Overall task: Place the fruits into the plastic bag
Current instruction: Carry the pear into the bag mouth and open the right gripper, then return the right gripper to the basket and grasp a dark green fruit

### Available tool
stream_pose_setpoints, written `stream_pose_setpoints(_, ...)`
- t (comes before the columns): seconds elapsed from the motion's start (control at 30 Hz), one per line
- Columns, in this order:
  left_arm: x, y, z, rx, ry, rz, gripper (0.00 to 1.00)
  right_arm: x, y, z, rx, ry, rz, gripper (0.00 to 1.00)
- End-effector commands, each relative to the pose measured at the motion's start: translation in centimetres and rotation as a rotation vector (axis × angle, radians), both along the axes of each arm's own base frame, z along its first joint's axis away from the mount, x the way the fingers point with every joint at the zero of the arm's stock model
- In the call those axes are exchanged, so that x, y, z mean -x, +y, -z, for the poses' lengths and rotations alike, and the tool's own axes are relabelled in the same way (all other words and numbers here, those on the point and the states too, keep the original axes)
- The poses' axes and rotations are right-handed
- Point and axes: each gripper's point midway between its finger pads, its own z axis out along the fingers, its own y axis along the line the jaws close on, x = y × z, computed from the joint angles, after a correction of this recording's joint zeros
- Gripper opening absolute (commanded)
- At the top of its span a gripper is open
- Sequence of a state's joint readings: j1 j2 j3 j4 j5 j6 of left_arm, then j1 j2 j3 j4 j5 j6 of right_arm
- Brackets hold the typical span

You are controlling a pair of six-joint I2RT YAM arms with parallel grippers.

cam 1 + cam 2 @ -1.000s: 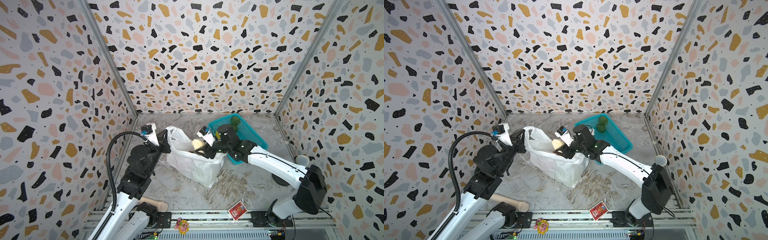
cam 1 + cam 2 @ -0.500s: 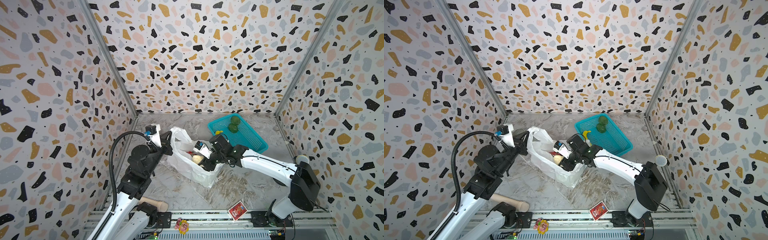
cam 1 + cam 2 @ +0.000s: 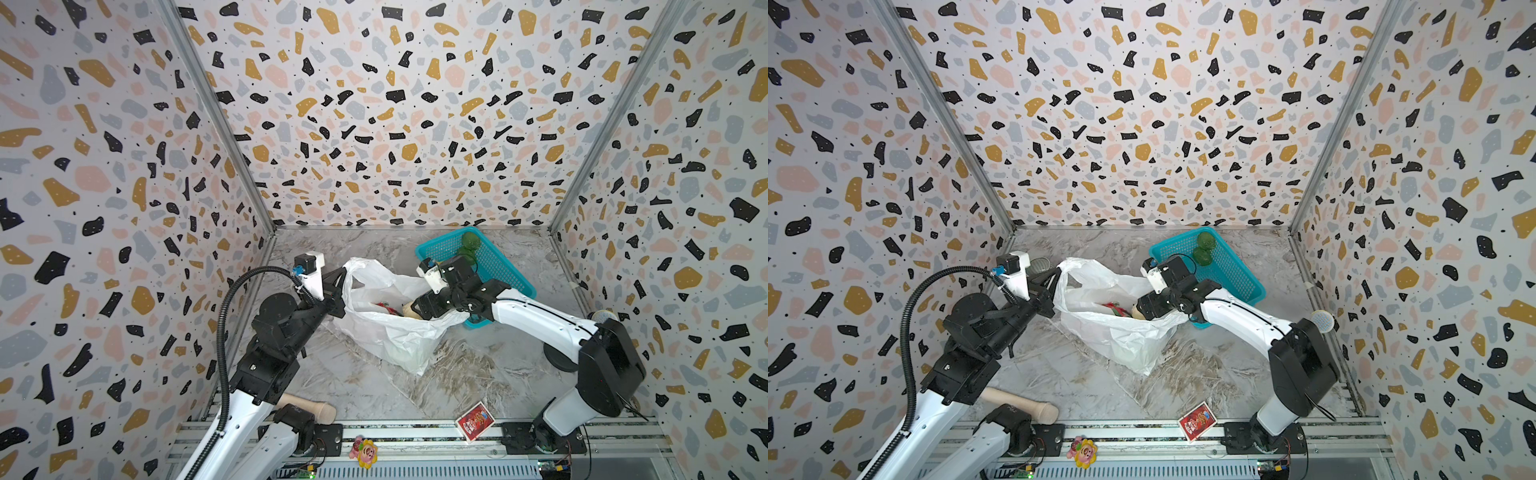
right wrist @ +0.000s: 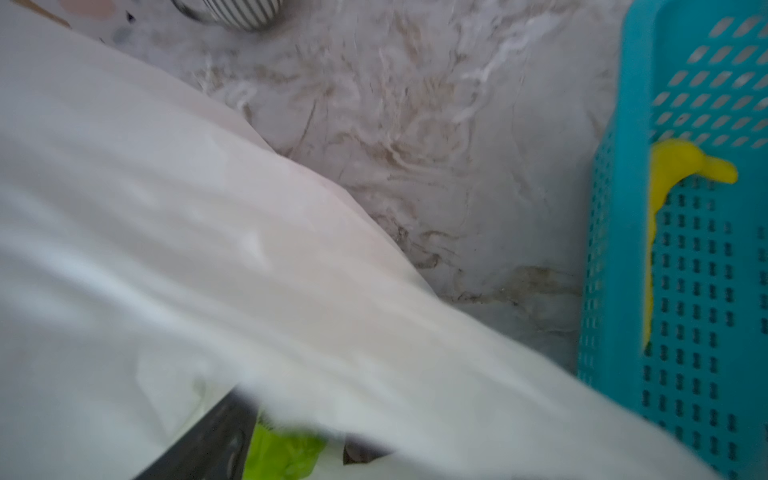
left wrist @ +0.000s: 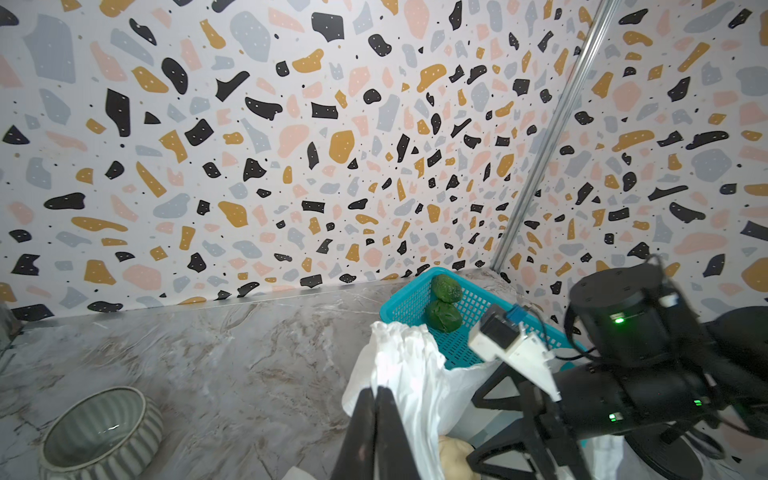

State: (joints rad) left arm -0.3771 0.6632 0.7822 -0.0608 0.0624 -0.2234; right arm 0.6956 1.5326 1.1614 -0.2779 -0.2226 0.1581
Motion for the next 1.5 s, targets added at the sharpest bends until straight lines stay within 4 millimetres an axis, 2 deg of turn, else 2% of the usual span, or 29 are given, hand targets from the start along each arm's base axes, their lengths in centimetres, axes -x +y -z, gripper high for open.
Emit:
stream_pose_setpoints(0.0,-0.3,0.7,0.3,-0.013,-0.007,-0.045,0.00,0.7,0.5,-6.1,-0.168,-0.098,-0.038,0.91)
stream_pose_setpoints(0.13,-1.0,1.0,1.5,-0.019,0.029,-0.078,0.00,1.2,0.3,-10.9,-0.283,-0.189,-0.067,0.91)
stream_pose_setpoints(0.27,-1.4,1.3,2.2,-0.018,0.041,-0.105,0.00,-0.2,-0.9,-14.1,-0.380,-0.255,-0.002,0.91)
stream_pose_setpoints(0.37,-1.6,2.1,2.4,-0.014,0.049,-0.152,0.00,-4.1,-4.4,-15.6,-0.415,-0.292,0.190,0.92)
stream_pose_setpoints(0.47,-1.7,2.7,2.7,-0.021,0.057,-0.188,0.00,-8.8,-9.0,-15.2,-0.421,-0.259,0.403,0.92)
stream_pose_setpoints(0.53,-1.7,2.8,2.9,-0.022,0.059,-0.195,0.00,-11.9,-11.3,-13.7,-0.409,-0.230,0.499,0.92)
stream_pose_setpoints(0.67,-1.9,2.9,3.3,-0.008,0.062,-0.205,0.00,-17.9,-14.0,-9.1,-0.314,-0.154,0.628,0.91)
stream_pose_setpoints(0.83,-2.1,2.6,3.3,-0.006,0.062,-0.191,0.00,-24.4,-15.5,-4.6,-0.168,-0.114,0.691,0.89)
stream_pose_setpoints(0.93,-2.2,2.7,3.6,-0.017,0.067,-0.198,0.00,-27.2,-15.9,-2.0,-0.101,-0.111,0.709,0.89)
stream_pose_setpoints(1.03,-2.3,2.6,3.7,-0.017,0.071,-0.194,0.00,-28.9,-15.7,0.9,-0.028,-0.068,0.703,0.87)
stream_pose_setpoints(1.2,-2.2,2.4,3.6,-0.008,0.073,-0.184,0.00,-29.3,-15.4,5.0,0.087,-0.008,0.674,0.82)
stream_pose_setpoints(1.37,-2.4,2.3,3.6,-0.010,0.071,-0.179,0.00,-28.8,-15.1,6.8,0.097,0.022,0.655,0.75)
stream_pose_setpoints(1.47,-2.5,2.1,3.4,-0.008,0.069,-0.176,0.00,-28.3,-15.1,7.6,0.104,0.054,0.657,0.76)
